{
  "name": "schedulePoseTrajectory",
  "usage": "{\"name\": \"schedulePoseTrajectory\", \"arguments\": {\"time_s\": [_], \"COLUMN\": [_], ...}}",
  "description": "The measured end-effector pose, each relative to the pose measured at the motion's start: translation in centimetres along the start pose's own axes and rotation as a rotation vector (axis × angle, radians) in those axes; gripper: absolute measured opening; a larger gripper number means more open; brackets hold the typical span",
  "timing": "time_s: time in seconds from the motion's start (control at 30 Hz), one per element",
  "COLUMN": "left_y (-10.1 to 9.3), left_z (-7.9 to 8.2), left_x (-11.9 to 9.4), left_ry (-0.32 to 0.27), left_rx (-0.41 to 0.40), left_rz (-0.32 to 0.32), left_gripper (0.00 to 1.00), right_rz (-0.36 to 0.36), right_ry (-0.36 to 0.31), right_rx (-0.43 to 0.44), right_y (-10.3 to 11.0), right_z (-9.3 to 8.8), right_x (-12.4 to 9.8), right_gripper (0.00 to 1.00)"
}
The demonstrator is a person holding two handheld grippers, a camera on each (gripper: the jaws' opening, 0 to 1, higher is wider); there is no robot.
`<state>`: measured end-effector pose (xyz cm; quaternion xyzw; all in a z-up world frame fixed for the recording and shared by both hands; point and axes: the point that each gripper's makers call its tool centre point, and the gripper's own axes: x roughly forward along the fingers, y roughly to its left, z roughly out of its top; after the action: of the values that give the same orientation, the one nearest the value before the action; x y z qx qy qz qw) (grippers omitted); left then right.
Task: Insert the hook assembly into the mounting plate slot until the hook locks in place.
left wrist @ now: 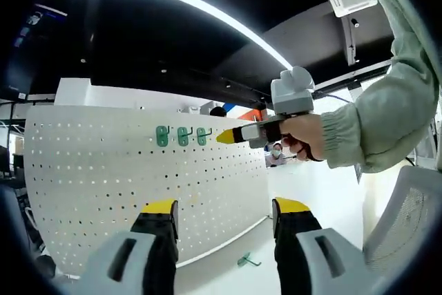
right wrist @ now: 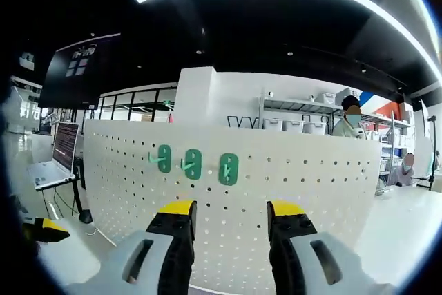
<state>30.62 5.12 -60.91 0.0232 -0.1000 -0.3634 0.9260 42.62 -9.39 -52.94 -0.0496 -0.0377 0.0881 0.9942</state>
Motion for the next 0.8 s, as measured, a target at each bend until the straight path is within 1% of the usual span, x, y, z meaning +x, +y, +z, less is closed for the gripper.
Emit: {"name": "schedulePoseTrajectory", "arguments": {"time_s": [0.2,0.37,0.57,0.63,0.8], "left_y": [-0.1,-0.3,-0.7,-0.7,-0.4], "left_z": [-0.3,-0.7,-1.3,-1.5,-2.0], "left_x": [0.0,0.0,0.0,0.0,-0.2], "left_ry": [0.014,0.027,0.047,0.054,0.074], "left_rx": [0.009,0.014,0.023,0.026,0.027], "left_rz": [-0.003,-0.008,-0.022,-0.022,-0.013], "left_gripper": [0.57,0.57,0.57,0.57,0.57], "right_rz": [-0.008,-0.004,0.020,0.028,0.043], "right_ry": [0.035,0.058,0.085,0.088,0.106], "right_rx": [0.002,0.003,-0.009,0.008,0.018], "right_y": [-0.9,-1.2,-0.9,-1.0,-0.7], "right_z": [-1.7,-2.7,-3.8,-4.2,-5.2], "right_x": [-1.8,-3.2,-5.0,-5.6,-6.8], "right_gripper": [0.39,0.39,0.39,0.39,0.41]}}
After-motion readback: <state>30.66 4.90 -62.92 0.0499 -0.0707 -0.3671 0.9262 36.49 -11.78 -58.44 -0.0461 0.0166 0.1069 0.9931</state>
